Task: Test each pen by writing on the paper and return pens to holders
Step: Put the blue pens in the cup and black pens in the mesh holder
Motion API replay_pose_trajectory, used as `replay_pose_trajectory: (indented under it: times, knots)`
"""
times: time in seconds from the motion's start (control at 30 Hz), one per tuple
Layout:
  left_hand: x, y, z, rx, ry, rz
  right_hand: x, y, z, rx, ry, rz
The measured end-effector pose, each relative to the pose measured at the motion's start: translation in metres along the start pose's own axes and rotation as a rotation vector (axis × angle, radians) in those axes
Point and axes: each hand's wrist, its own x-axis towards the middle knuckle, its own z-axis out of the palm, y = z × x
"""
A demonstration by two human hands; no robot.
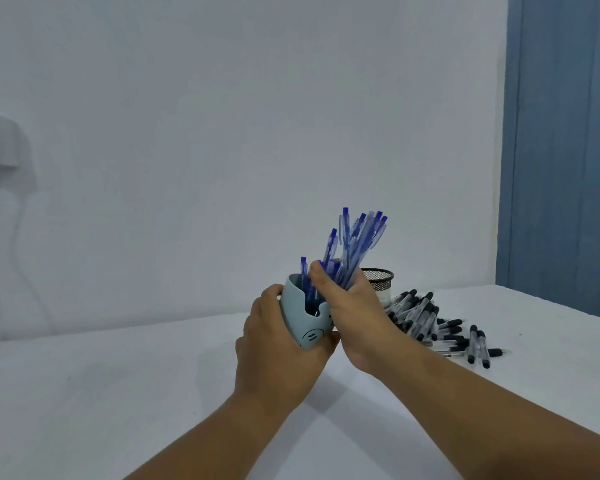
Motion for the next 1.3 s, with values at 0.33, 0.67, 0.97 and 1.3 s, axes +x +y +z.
replay_pose_trajectory:
  times: [0.33, 0.67, 0.97, 1.3]
  knots:
    - [0.002, -0.005, 0.005, -0.036, -0.011, 0.023, 0.006, 0.000, -0.007, -0.049, -0.008, -0.013]
    - [0.002, -0.009, 0.009, -0.091, -0.056, -0.007, 0.012, -0.006, -0.017, -0.245, -0.184, 0.003]
    - [0.001, -0.010, 0.009, -0.112, -0.059, 0.018, 0.008, 0.000, -0.011, -0.114, 0.023, -0.019]
    - [-0.003, -0.004, 0.013, -0.069, -0.095, 0.050, 0.006, -0.010, -0.012, -0.085, 0.076, -0.104]
